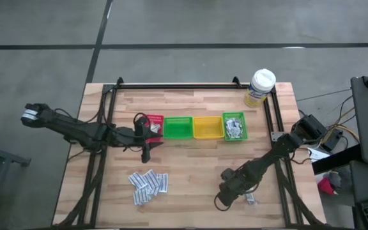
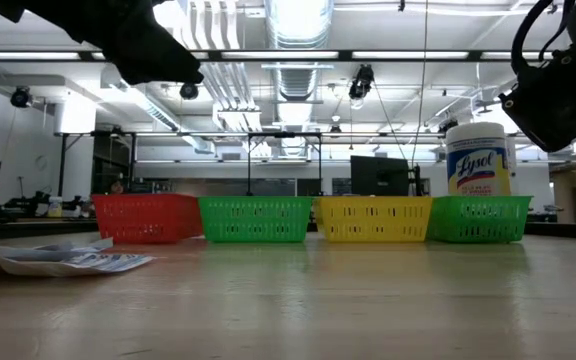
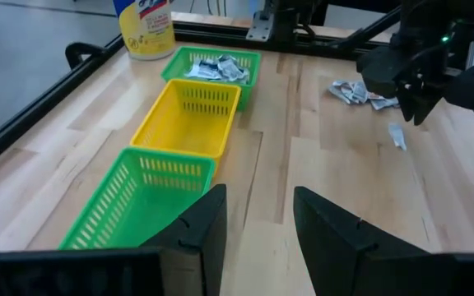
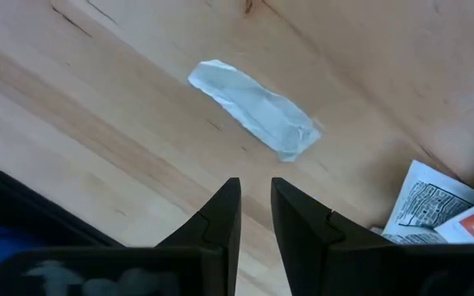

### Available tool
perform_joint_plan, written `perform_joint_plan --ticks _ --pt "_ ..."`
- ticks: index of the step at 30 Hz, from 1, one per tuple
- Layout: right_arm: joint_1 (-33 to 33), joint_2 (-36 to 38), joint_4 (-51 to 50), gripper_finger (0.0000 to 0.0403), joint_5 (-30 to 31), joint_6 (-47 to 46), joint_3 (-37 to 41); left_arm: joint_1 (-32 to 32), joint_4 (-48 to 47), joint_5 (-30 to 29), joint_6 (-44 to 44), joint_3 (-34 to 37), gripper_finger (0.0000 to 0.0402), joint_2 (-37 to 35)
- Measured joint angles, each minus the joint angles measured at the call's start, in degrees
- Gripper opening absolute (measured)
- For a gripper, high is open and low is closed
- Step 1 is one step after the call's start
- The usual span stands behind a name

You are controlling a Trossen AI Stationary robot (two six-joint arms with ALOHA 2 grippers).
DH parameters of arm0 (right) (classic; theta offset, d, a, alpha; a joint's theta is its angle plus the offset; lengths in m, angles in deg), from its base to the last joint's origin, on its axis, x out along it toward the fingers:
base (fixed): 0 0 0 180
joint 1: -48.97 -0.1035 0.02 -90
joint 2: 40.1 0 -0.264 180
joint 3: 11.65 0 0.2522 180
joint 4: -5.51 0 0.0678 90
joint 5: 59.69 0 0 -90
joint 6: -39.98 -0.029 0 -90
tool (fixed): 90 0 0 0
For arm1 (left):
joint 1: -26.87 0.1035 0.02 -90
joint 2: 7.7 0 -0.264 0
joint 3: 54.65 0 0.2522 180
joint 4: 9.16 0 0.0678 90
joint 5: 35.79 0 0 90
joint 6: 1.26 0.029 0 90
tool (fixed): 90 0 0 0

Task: Pick & Place First Aid Supplies
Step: Put the green bandage into the red bin

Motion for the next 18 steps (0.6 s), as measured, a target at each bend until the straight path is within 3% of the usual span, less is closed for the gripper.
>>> perform_joint_plan --ticks 18 --pt "-0.35 0.0 0.07 0.0068 3.32 -9.22 1.33 -0.11 -0.07 0.17 2.06 0.0 0.0136 0.0"
